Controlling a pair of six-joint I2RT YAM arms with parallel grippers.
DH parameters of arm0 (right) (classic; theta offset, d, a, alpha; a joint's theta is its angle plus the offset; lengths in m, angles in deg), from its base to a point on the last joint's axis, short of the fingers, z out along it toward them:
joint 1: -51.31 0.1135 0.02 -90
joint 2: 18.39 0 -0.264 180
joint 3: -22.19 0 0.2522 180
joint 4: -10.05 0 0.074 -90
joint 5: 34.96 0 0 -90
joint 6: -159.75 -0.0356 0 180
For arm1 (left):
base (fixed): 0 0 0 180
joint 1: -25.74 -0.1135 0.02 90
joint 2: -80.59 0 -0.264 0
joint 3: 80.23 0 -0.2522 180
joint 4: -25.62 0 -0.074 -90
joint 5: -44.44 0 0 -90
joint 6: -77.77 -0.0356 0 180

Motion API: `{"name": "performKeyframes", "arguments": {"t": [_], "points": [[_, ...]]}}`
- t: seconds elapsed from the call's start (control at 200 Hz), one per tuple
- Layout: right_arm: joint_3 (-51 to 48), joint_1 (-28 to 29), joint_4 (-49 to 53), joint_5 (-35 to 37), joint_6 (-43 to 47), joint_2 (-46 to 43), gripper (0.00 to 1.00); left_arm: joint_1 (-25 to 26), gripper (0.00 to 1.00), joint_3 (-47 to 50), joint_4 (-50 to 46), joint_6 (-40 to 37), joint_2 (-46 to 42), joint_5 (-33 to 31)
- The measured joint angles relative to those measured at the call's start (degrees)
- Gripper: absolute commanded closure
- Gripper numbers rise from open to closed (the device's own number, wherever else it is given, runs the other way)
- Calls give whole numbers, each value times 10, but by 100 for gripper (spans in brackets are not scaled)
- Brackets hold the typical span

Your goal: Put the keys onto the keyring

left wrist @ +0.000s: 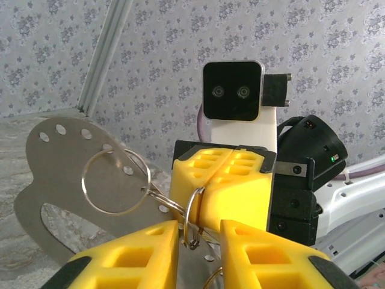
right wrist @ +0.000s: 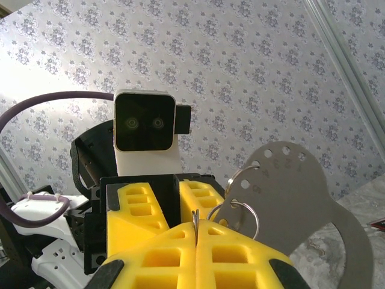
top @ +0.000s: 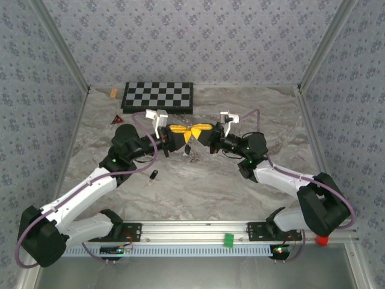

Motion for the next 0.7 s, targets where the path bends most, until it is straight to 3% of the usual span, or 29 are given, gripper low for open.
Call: {"name": "performKeyframes", "arguments": {"t": [0.465,0.705], "points": [[0,1,-23,0,-7,11,100,2,85,0,0,-2,-2,-3],[-3,2,-30,0,-8,12,100,2,80,0,-1,-6,-7,-10]]}}
